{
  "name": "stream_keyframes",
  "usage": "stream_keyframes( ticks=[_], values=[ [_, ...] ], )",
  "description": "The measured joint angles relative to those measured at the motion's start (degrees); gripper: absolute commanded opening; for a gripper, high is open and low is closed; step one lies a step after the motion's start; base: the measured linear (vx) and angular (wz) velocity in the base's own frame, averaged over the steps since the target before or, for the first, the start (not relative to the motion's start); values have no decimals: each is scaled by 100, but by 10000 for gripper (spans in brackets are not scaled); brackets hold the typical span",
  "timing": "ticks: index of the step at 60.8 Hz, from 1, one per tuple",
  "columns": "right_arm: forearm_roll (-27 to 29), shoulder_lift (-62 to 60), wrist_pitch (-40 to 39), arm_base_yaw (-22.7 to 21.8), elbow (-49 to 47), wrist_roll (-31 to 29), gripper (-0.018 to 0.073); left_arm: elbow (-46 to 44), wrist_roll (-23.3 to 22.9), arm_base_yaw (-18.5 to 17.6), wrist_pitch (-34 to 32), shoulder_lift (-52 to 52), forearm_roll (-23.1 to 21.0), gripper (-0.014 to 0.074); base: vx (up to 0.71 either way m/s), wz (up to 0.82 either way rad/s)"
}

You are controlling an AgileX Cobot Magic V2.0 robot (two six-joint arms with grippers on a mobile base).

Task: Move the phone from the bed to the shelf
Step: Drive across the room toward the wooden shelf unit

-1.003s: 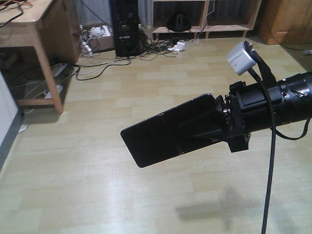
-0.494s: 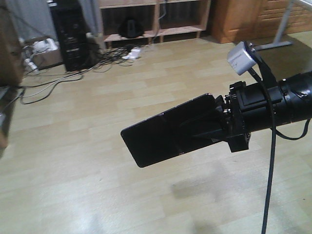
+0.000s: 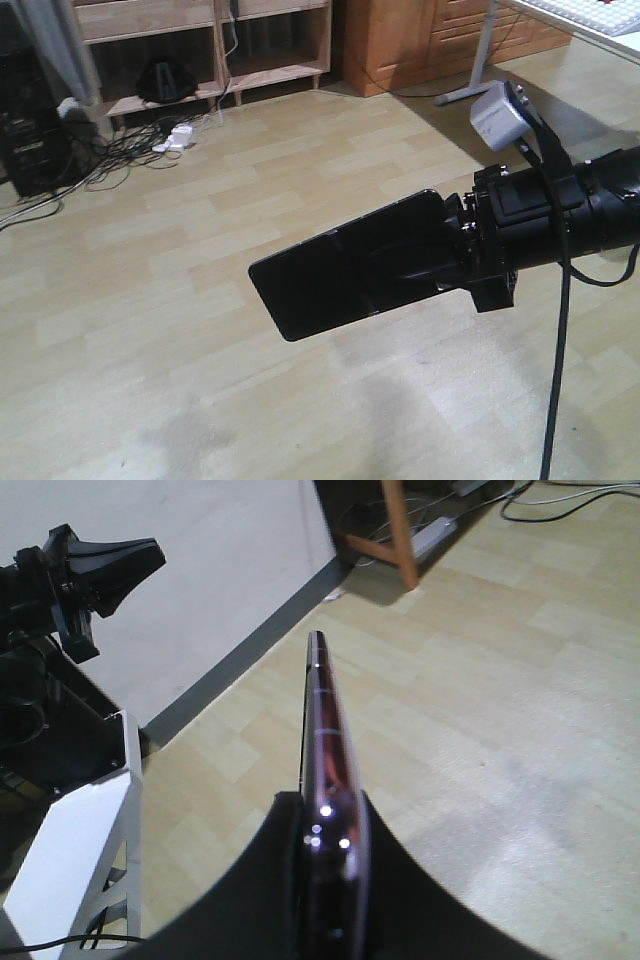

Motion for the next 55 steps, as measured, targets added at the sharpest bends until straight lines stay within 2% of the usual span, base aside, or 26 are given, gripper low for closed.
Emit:
stream_keyframes(
  ticks=[55],
  values=[
    [1,-28,-5,0,0,0,-2,0,0,0,0,0,0,1,45,-20]
  ],
)
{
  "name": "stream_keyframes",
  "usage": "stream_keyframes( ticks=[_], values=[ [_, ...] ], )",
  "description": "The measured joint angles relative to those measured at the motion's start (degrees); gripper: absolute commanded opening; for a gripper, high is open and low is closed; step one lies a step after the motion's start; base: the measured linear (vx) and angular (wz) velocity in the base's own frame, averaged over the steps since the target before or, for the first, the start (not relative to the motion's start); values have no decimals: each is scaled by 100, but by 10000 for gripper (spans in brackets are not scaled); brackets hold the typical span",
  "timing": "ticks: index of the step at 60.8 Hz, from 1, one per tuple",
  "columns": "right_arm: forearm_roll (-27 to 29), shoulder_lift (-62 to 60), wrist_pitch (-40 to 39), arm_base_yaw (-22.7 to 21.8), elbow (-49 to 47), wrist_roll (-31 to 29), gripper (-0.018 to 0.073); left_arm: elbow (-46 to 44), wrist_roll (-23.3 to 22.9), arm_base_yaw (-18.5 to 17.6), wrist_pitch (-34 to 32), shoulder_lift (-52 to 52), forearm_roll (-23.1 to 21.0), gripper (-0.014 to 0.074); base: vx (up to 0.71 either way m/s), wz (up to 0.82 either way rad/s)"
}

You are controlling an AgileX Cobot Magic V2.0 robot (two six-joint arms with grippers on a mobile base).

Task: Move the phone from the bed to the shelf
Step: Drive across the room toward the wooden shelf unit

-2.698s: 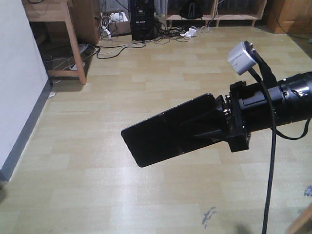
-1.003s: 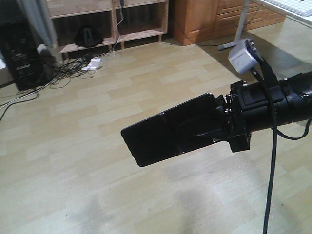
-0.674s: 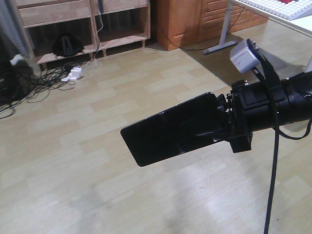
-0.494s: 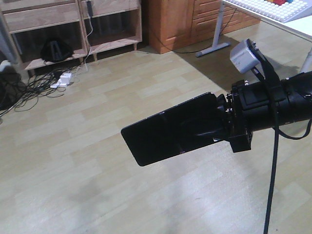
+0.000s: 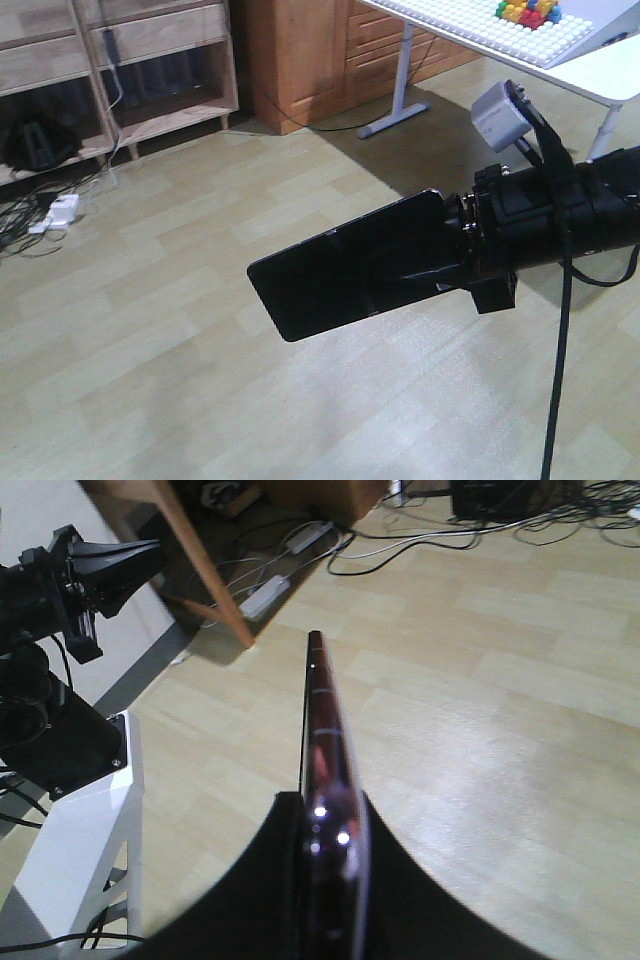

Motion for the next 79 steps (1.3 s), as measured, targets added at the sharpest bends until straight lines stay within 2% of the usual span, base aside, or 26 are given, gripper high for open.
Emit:
stream_keyframes(
  ticks=[35,79],
  values=[
    [0,0,0,0,0,0,-2,0,0,0,0,0,0,1,47,-18],
    [0,0,0,0,0,0,-2,0,0,0,0,0,0,1,49,3]
  ],
)
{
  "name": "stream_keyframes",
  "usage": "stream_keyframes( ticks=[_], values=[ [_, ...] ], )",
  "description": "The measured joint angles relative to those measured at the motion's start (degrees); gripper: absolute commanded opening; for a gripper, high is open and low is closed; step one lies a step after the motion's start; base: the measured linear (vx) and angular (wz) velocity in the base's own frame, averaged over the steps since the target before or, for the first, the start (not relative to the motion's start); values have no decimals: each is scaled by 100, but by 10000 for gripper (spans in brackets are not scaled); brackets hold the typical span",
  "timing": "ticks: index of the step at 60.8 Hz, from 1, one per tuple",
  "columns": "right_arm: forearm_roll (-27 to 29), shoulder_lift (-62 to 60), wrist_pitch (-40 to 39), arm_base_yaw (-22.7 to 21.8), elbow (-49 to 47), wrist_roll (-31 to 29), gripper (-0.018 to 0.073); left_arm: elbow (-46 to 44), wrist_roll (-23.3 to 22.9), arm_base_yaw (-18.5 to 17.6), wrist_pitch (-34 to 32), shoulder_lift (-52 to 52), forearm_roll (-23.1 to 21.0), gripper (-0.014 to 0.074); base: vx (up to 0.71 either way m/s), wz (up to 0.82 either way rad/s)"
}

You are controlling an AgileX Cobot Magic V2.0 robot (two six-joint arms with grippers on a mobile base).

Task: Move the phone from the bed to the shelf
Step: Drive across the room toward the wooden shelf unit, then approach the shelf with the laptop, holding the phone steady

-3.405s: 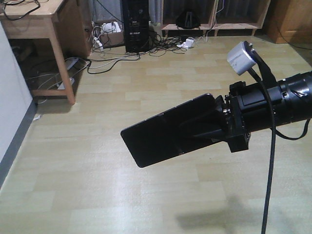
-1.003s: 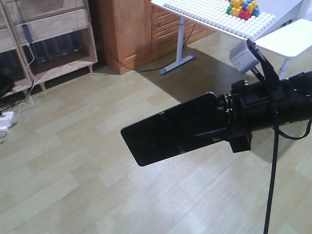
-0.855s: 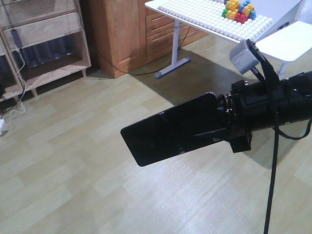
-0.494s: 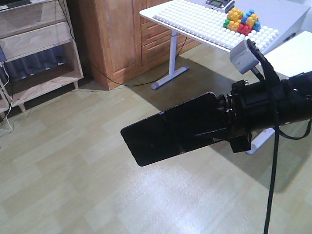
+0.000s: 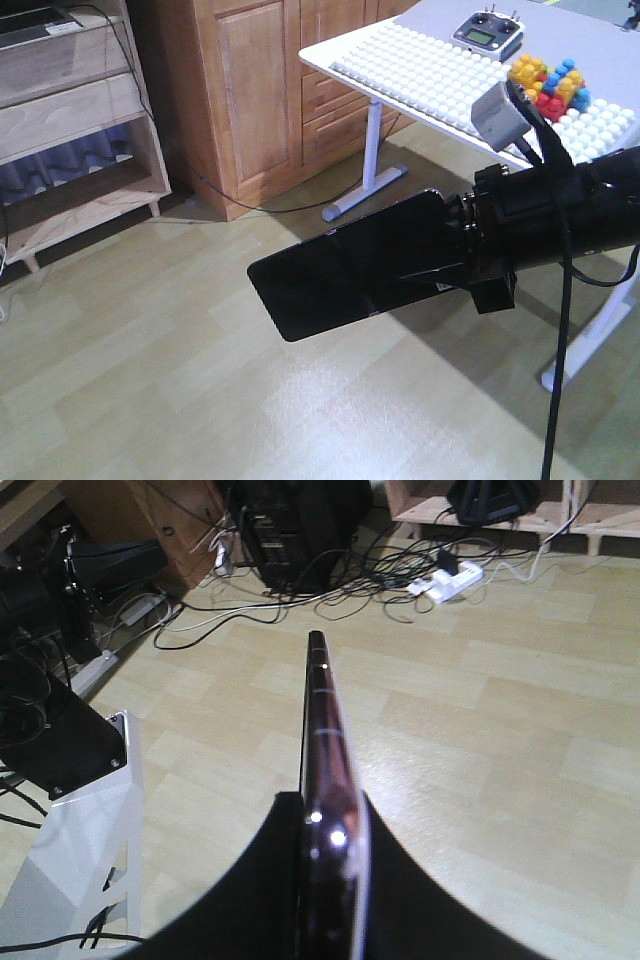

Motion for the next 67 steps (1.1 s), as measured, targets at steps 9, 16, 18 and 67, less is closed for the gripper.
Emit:
stream_keyframes(
  ticks=[9,16,18,67],
  values=[
    [0,0,0,0,0,0,-2,0,0,0,0,0,0,1,50,6],
    [0,0,0,0,0,0,-2,0,0,0,0,0,0,1,50,10],
    [0,0,0,0,0,0,-2,0,0,0,0,0,0,1,50,14],
    [0,0,0,0,0,0,-2,0,0,0,0,0,0,1,49,33]
  ],
)
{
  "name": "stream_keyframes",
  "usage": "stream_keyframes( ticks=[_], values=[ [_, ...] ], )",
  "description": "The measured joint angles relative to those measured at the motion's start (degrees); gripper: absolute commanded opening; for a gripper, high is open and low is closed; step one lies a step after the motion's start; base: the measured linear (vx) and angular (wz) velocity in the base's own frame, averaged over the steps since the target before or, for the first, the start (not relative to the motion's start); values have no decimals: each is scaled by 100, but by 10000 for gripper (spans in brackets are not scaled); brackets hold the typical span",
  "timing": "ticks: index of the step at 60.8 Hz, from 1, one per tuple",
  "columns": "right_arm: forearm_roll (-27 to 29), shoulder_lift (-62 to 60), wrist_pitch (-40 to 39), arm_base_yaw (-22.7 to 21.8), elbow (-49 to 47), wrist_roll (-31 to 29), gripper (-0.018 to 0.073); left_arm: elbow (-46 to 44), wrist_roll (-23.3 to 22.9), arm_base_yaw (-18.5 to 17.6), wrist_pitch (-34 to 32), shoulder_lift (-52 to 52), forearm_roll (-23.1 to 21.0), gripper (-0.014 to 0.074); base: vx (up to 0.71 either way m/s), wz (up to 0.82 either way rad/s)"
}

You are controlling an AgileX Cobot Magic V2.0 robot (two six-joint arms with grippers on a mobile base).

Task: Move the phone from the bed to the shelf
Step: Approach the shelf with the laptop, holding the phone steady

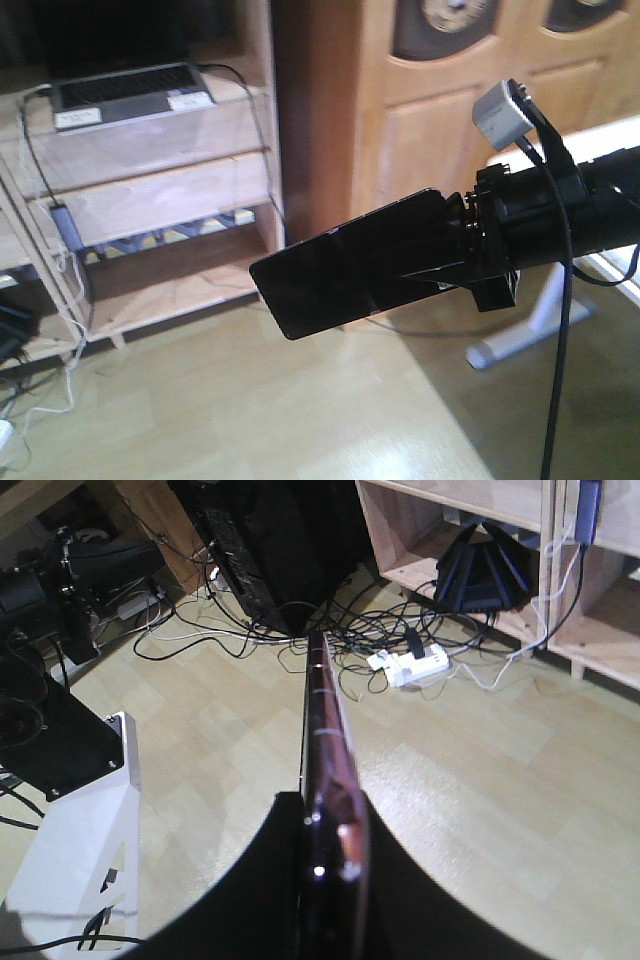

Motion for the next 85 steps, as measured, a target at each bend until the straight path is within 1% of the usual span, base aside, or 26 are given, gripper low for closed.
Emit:
stream_keyframes(
  ticks=[38,85],
  values=[
    [0,0,0,0,0,0,-2,0,0,0,0,0,0,1,43,33],
    [0,0,0,0,0,0,-2,0,0,0,0,0,0,1,37,16]
  ],
)
